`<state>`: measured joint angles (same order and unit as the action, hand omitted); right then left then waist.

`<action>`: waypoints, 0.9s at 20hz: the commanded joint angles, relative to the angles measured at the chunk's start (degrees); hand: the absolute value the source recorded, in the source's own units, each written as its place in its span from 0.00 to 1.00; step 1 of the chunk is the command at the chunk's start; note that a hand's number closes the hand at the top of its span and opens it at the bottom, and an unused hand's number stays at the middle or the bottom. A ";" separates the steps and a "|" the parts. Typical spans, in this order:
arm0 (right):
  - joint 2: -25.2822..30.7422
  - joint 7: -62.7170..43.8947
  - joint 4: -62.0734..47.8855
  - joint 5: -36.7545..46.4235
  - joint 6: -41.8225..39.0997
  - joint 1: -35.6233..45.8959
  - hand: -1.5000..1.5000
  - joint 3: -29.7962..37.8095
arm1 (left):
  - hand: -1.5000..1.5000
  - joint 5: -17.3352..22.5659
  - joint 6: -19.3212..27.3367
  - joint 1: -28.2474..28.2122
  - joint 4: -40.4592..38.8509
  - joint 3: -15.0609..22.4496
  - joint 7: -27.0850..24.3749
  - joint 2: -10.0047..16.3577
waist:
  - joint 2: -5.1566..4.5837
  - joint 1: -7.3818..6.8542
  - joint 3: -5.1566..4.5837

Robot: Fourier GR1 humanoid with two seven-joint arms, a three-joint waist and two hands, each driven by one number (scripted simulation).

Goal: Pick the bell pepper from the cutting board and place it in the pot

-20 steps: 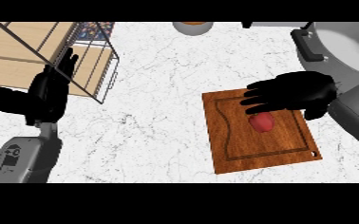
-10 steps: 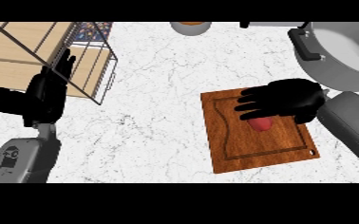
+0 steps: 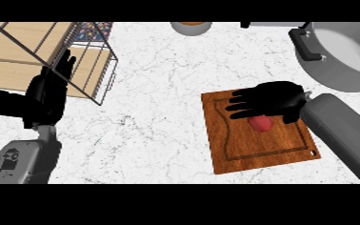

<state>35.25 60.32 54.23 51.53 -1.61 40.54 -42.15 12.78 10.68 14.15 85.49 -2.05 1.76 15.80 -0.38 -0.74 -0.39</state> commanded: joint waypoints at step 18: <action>-6.16 9.24 -0.83 8.79 11.49 -6.98 1.00 -3.93 | 0.50 -0.36 -2.55 1.53 1.31 -1.24 -0.68 -0.39 | 0.37 0.76 0.39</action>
<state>29.24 62.84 51.96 59.31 5.90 36.87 -44.43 11.93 9.69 14.30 85.89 -2.87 3.54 15.27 0.07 -0.69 -0.94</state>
